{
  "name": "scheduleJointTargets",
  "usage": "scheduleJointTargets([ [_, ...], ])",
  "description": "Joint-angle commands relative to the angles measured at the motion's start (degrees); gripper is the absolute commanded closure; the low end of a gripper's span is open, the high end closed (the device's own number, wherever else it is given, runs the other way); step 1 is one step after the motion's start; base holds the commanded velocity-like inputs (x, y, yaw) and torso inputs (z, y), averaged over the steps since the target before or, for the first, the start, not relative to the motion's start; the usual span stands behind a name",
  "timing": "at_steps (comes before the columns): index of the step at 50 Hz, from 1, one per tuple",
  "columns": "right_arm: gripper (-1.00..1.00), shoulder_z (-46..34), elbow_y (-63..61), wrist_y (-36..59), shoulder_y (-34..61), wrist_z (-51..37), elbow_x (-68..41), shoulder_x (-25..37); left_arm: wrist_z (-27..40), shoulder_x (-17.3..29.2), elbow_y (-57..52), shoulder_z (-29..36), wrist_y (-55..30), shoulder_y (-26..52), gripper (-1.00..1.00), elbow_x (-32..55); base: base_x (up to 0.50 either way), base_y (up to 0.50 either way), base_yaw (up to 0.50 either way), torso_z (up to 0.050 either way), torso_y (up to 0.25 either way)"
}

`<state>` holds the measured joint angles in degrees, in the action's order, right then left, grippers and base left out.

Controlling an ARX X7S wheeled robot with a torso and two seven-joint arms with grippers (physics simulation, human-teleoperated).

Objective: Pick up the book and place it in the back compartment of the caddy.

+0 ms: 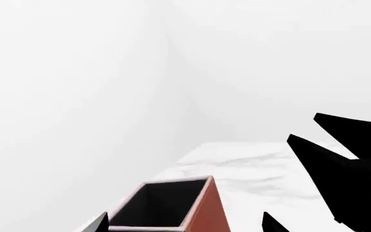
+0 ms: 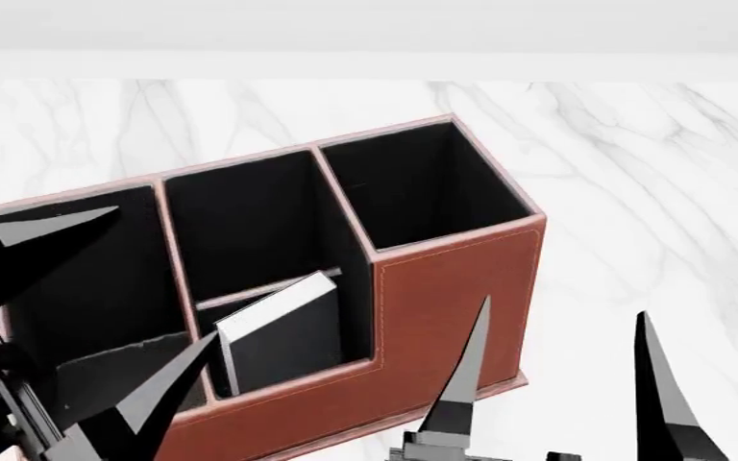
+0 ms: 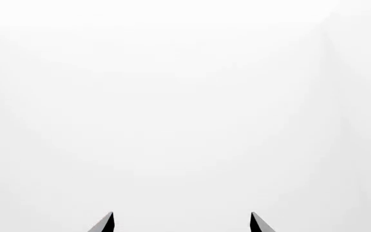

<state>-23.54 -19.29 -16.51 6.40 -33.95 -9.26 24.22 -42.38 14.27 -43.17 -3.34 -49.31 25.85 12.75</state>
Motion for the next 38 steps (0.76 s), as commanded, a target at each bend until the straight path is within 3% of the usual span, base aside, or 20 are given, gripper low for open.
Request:
scheduleJointTargets([
  [1,-1.00,0.43,-5.28,4.19,1.30,-1.14,1.14,0.88,0.99,0.56,-6.51,-0.23,-5.77,2.93,-1.00,1.74,0.00,0.00,0.00,0.000,0.000],
  [18,-1.00,1.00,-13.55,8.17,0.86,-2.29,2.76,2.68,2.47,1.23,-11.24,0.08,-12.13,7.86,-1.00,3.53,0.00,0.00,0.00,0.000,0.000],
  [38,-1.00,1.26,-16.43,6.98,-0.48,-2.76,4.54,3.80,3.92,2.11,-12.58,0.70,-10.03,7.18,-1.00,3.34,0.00,0.00,0.00,0.000,0.000],
])
